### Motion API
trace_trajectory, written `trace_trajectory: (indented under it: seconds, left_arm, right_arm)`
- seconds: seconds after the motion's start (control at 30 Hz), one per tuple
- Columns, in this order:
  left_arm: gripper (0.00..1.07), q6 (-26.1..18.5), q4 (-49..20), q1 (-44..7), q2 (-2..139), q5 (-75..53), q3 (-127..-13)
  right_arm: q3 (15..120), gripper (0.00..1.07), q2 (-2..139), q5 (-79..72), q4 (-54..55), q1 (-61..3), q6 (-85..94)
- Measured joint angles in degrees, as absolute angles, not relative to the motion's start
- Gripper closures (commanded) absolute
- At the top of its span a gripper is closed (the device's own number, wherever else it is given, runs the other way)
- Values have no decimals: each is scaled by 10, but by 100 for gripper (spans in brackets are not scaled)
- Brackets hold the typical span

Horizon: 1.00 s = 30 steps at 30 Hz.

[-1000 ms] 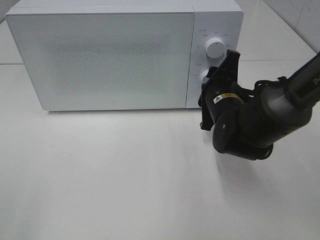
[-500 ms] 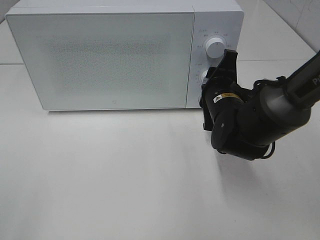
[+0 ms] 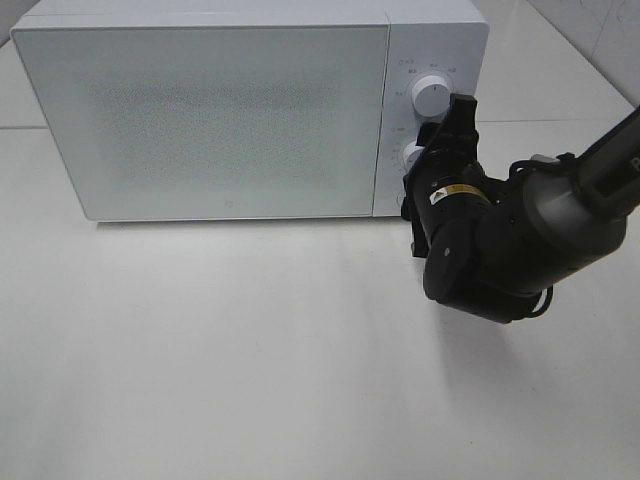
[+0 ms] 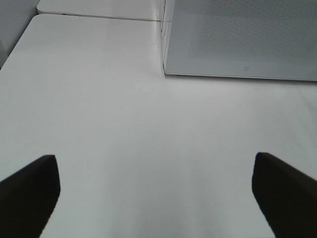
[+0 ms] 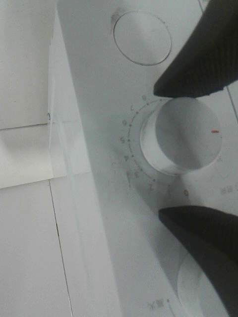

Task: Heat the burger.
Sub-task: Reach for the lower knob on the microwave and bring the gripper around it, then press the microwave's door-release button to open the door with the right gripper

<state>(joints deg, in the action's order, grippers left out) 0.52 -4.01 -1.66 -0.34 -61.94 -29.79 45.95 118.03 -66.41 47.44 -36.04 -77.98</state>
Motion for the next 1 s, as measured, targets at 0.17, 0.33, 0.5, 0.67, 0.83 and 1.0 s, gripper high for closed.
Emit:
trace_trajectory:
  seconds: [0.17,0.33,0.5,0.67,0.83,1.0]
  left_arm:
    - [9,5,-40,-17,-3,-619,-298]
    - [9,5,-40,-17,-3,-619,-298]
    - [9,5,-40,-17,-3,-619,-298]
    - [9,5,-40,-17,-3,-619,-298]
    - [9,5,-40,-17,-3,-619,-298]
    - [9,5,-40,-17,-3,-619,-298]
  right_arm:
    - [437,39,1176,-686,449,-359,-774]
    - [405,38,1160,-692,419,-359,-752]
    - [376,39,1127,-692,386,-359,-705]
    - [343,39,1042,-604,335,-355,-559]
    - [341,39,984,-478,316,-355,-439]
    - [340,39,944,-374,292,-355,-355]
